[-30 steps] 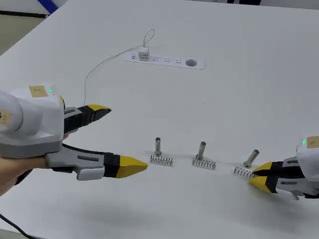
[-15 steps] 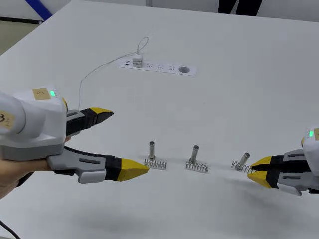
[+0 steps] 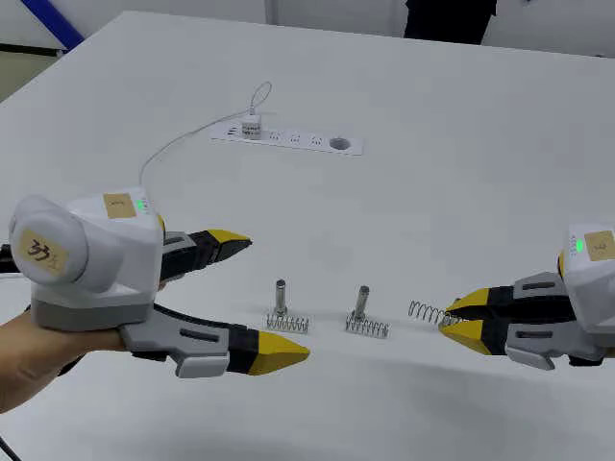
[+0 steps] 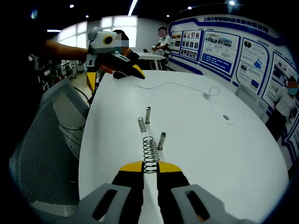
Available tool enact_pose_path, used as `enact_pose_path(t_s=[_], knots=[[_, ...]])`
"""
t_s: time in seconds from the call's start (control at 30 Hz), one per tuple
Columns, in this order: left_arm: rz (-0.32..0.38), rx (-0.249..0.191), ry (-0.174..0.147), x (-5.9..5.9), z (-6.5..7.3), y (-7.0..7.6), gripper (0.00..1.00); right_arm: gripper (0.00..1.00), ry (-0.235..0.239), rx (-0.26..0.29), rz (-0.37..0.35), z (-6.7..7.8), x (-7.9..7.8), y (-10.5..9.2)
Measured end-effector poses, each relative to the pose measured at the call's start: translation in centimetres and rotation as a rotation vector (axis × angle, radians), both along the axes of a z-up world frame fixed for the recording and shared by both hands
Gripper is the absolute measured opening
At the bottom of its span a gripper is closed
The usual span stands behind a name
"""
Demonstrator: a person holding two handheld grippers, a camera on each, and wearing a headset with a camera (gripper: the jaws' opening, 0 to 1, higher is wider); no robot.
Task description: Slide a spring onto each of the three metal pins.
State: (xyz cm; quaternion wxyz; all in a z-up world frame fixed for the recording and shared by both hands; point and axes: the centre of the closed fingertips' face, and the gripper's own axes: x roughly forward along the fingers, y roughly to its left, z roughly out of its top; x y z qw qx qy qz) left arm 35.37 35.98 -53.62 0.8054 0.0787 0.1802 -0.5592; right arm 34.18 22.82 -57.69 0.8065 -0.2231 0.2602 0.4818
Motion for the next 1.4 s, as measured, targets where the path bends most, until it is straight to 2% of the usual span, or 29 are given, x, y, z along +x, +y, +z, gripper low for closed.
enact_pose_path(t_s=[0.33,0.53,0.87,1.03,1.13,1.33,1.4], knots=[[-0.032,-0.031,-0.004,-0.3,0.6,-1.4,0.81,0.1,-0.028,0.007,0.055,1.3,-0.3,2.1],[-0.069,-0.041,-0.007,-1.0,0.7,-2.6,0.73,0.1,-0.046,0.012,0.083,2.3,-0.3,3.4],[-0.118,-0.049,-0.014,-2.0,0.8,-4.2,0.65,0.1,-0.071,-0.02,0.169,2.9,-1.0,5.4],[-0.146,-0.048,-0.015,-2.5,0.7,-4.6,0.55,0.1,-0.072,-0.021,0.203,3.1,-1.6,6.3],[-0.164,-0.068,-0.001,-2.9,0.8,-5.0,0.51,0.1,-0.074,-0.027,0.228,3.1,-2.1,6.9],[-0.201,-0.052,0.001,-3.4,0.4,-5.4,0.39,0.1,-0.085,-0.046,0.266,3.0,-2.5,7.3],[-0.218,-0.044,0.003,-3.6,0.2,-5.5,0.32,0.1,-0.088,-0.043,0.27,3.0,-2.4,7.4]])
